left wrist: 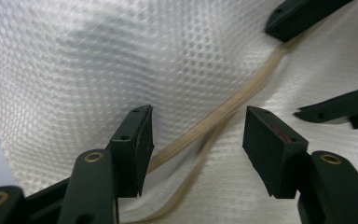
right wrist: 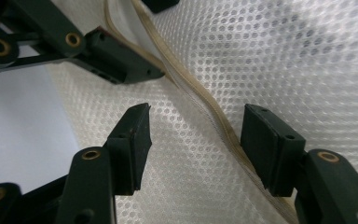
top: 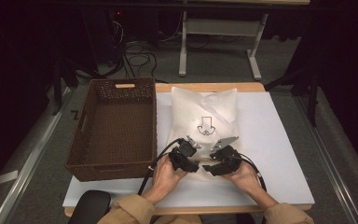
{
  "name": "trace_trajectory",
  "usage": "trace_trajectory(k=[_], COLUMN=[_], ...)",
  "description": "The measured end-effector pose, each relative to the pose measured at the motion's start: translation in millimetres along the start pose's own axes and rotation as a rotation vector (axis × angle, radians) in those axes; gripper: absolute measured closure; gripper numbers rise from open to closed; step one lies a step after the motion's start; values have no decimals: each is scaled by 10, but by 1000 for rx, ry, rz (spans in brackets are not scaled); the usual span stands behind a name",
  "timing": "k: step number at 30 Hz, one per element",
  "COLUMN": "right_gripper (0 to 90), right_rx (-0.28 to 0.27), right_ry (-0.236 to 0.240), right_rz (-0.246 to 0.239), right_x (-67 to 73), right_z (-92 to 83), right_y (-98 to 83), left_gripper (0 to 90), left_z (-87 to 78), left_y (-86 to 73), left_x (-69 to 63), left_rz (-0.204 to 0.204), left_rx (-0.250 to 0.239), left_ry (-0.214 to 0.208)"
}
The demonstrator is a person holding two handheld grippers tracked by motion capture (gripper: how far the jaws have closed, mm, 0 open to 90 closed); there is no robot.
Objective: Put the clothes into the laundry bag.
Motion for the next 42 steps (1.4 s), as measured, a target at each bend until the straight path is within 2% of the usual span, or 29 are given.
trace_trajectory(k=[3,8,16,18,20,21,25,27,31,35,37,42], right_gripper=[428,484,521,521,518,514,501,488,481,468,453,439], right_rx=[-43,-99,-181,-205,-231,-242,-250,-253,-267,-267,-261,-254], right_ry=[-24,-28,-42,-50,-68,-72,-78,-78,-77,-69,-62,-57], right_rz=[3,22,87,90,74,66,54,62,84,103,112,97], right_x=[-8,-33,-88,-79,-50,-30,31,50,64,78,94,147], right_z=[-128,-322,-585,-641,-699,-714,-743,-745,-738,-736,-724,-696], right_y=[16,-18,-145,-184,-222,-240,-331,-371,-426,-461,-478,-494], left_gripper=[417,389,410,412,427,419,406,406,398,396,397,397], left_z=[-92,-233,-476,-534,-582,-601,-653,-655,-634,-628,-605,-598], left_y=[11,-11,-86,-136,-190,-217,-316,-360,-427,-467,-489,-487], left_x=[-51,-114,-104,-90,-89,-99,-159,-171,-133,-86,-76,-70], left_rz=[2,38,43,49,36,24,72,62,50,6,-15,-15], left_rx=[-24,-40,-66,-69,-85,-91,-115,-112,-116,-165,-158,-164], left_ry=[-51,-71,-128,-137,-167,-172,-168,-190,-188,-216,-238,-246])
Point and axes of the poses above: each handheld gripper's, and its own axes: z roughly forward along the jaws, y roughly out of its top, x roughly to its left, the point moved 6 cm from there along z, roughly forward along the jaws, and after that the axes turned 8 degrees about -z, right-handed, at the moved point
